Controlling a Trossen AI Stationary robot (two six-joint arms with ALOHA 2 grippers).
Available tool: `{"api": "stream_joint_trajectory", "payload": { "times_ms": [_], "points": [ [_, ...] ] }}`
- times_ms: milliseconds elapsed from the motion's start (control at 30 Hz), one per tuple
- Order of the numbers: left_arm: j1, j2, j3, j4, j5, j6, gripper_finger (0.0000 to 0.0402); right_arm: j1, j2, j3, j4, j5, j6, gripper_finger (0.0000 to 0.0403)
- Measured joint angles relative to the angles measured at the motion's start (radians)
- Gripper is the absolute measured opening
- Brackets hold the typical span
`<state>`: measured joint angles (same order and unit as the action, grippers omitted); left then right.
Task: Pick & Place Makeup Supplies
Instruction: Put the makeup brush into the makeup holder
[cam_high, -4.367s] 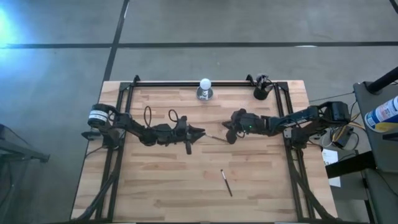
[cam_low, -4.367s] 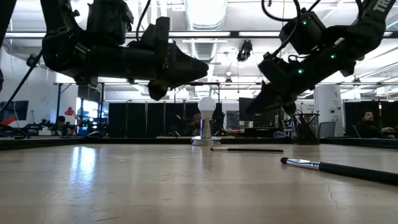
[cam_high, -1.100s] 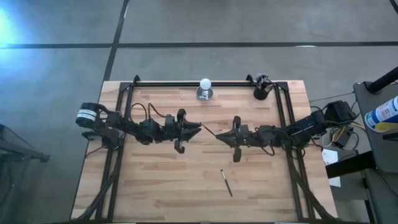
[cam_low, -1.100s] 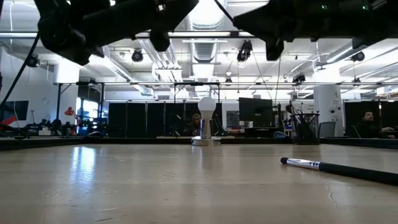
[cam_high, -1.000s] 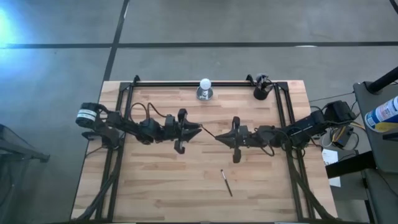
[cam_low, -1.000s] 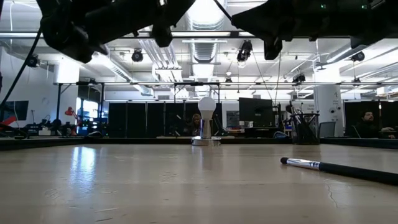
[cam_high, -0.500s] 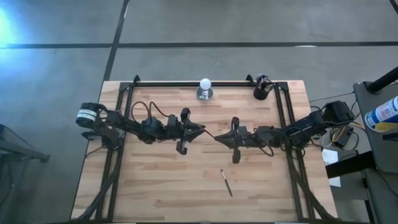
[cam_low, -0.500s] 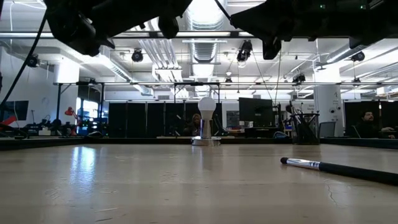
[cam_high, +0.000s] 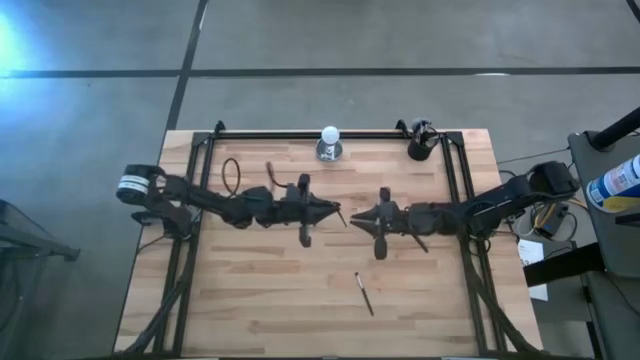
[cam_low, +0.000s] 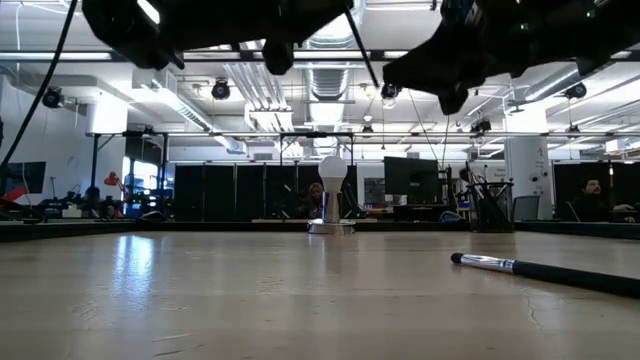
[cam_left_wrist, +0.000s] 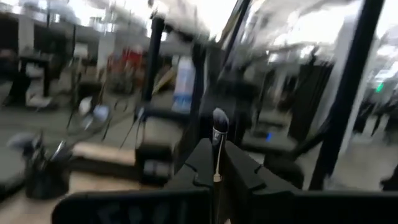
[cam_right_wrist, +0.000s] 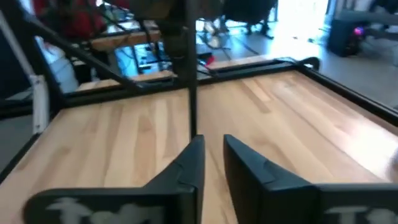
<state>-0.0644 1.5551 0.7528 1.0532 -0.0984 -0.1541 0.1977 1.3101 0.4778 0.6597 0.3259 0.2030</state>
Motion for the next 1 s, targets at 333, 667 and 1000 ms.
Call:
{"api": "stream_joint_trajectory", "payload": {
  "times_ms": [333, 667, 1000],
  "points": [
    [0.000, 0.038, 0.154, -0.302, -0.002, 0.064, 0.0009, 0.000, -0.038, 0.055, -0.028, 0.018, -0.022, 0.0124],
    [0.000, 0.039, 0.159, -0.300, 0.002, 0.072, 0.0009, -0.027, -0.025, 0.091, -0.028, 0.010, -0.039, 0.0096],
    [0.001, 0.039, 0.161, -0.298, -0.001, 0.070, 0.0009, -0.028, -0.025, 0.091, -0.021, -0.012, -0.031, 0.0037]
  ]
}}
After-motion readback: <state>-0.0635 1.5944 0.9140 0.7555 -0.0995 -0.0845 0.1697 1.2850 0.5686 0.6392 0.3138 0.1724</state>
